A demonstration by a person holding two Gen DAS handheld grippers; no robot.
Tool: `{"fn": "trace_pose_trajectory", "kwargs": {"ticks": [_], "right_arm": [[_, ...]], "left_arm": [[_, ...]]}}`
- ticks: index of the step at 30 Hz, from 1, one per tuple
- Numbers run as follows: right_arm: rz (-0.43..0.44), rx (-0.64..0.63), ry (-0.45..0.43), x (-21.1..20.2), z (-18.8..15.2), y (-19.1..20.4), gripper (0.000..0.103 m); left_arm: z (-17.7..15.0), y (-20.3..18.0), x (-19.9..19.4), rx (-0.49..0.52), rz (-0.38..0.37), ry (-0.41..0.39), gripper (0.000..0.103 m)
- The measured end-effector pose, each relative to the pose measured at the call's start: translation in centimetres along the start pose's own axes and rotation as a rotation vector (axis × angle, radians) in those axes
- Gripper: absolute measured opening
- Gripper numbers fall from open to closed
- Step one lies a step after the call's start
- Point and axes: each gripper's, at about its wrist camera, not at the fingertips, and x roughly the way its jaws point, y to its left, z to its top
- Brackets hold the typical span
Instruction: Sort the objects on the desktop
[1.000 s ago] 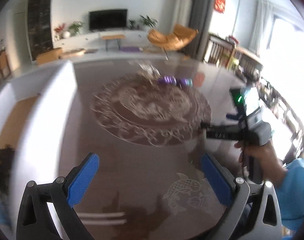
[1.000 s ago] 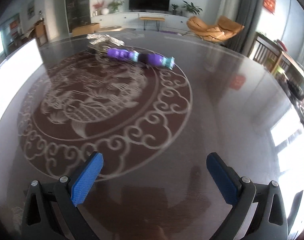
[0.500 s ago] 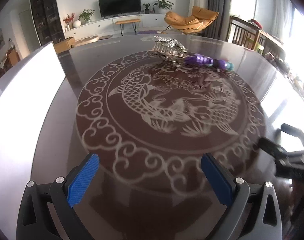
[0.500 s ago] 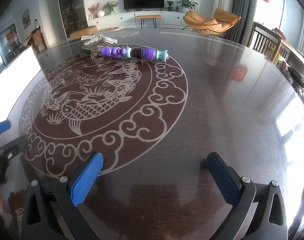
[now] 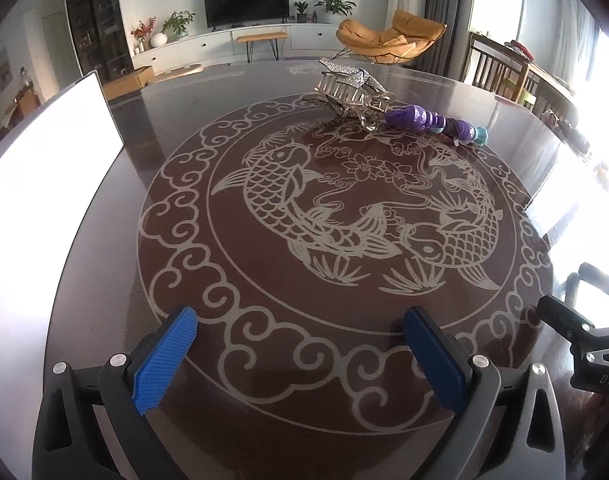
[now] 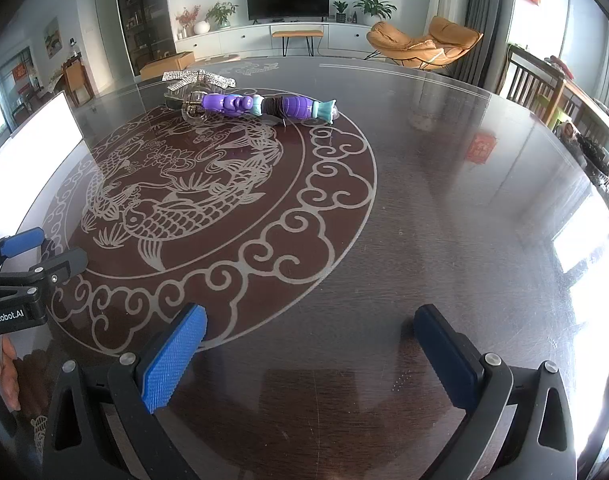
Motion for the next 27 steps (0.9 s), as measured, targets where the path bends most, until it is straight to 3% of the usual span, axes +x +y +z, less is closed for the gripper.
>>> {"fn": "trace_pose_trajectory", "kwargs": {"ticks": [15, 27], "right_arm": [[0.000, 0.000, 0.000, 0.0, 0.0, 0.0, 0.103], [0.000, 0.000, 0.000, 0.1, 0.1, -0.2, 0.103]], "left_arm": [[0.1, 0.1, 0.0, -0.001, 0.002, 0.000, 0.103], [4.1, 2.2, 2.5, 0.102, -0.074, 0.011, 0.103]]}}
